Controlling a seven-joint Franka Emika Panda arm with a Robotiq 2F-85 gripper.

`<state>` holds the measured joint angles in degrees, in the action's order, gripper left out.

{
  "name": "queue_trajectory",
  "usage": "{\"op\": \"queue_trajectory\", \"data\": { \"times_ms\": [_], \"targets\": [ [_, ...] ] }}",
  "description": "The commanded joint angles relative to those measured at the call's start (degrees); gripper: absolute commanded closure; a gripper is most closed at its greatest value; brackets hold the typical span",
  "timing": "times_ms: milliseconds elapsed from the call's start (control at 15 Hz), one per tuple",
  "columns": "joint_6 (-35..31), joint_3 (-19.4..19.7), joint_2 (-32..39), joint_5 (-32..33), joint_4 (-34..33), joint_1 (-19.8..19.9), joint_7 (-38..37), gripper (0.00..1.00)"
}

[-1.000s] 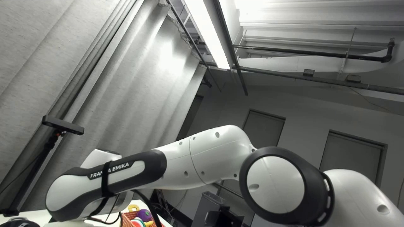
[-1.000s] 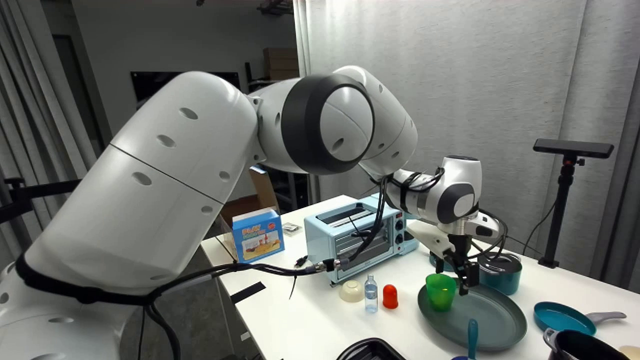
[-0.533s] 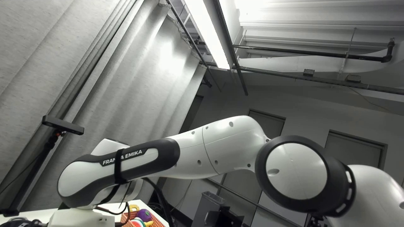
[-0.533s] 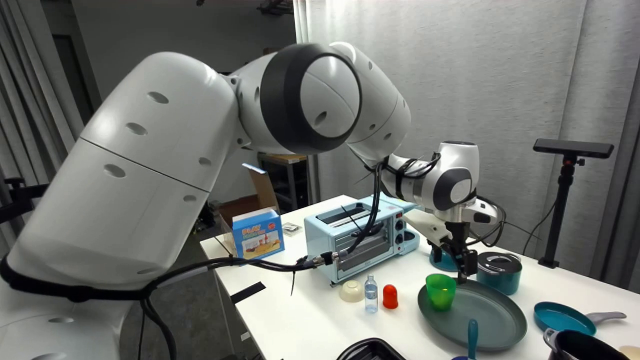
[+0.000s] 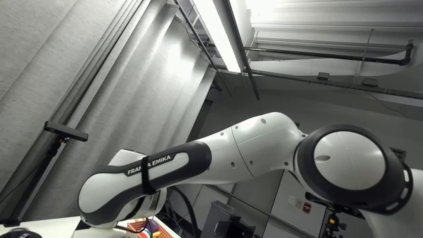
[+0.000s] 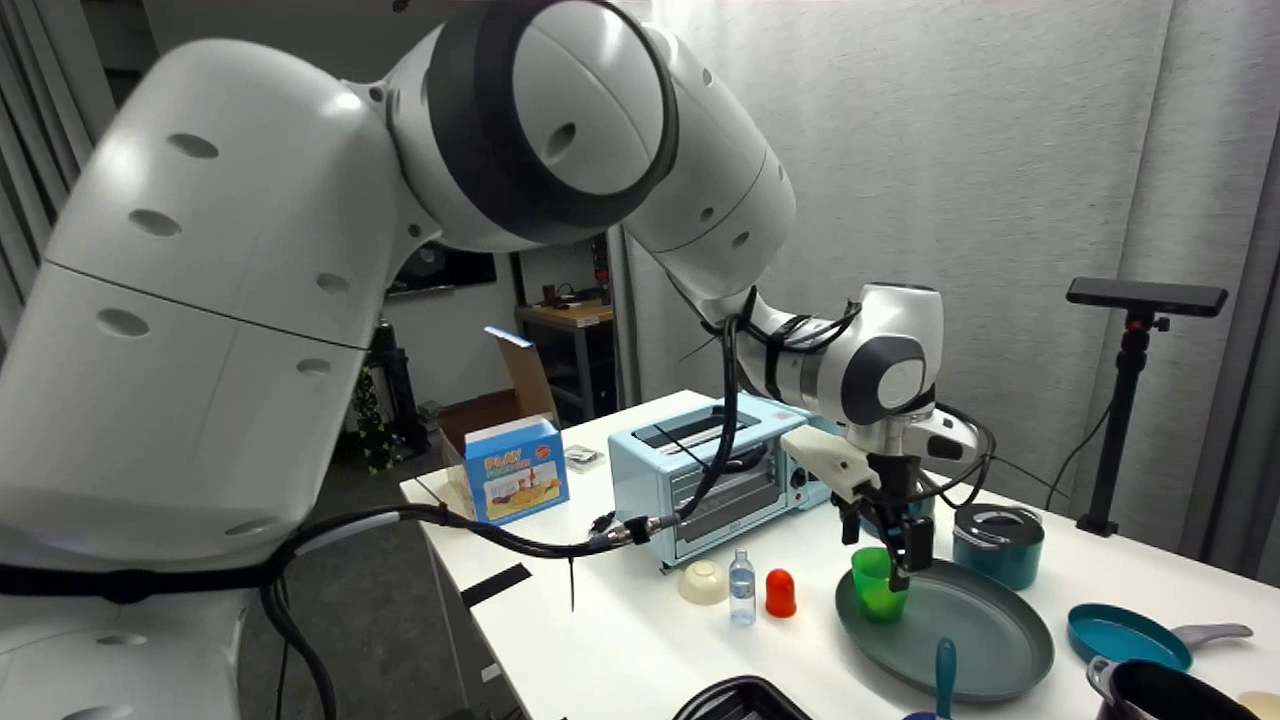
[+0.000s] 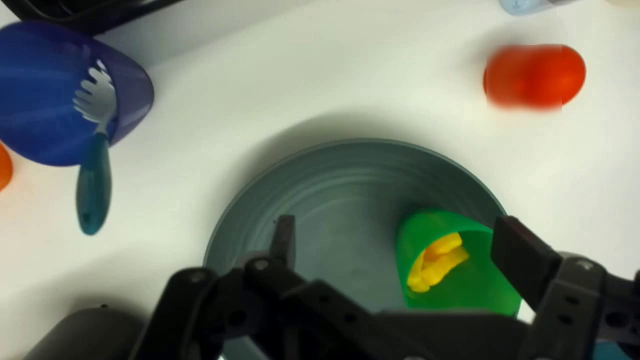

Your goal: Put the light green cup on the grey plate, put the dark blue cup on the grey plate

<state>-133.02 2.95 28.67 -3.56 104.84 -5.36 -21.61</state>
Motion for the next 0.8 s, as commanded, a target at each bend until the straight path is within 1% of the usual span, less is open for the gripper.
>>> {"op": "queue_trajectory", "data": {
  "times_ms": [0, 267, 733],
  "targets": [
    [0.12, 0.43, -5.80, 1.11, 7.99, 0.19, 0.40, 0.00],
    [0.38, 0.82, -9.07, 2.23, 13.35, 0.83, 1.16, 0.00],
    [0.90, 1.93, -12.28, 4.78, 19.18, 2.95, 4.66, 0.00]
  ]
}}
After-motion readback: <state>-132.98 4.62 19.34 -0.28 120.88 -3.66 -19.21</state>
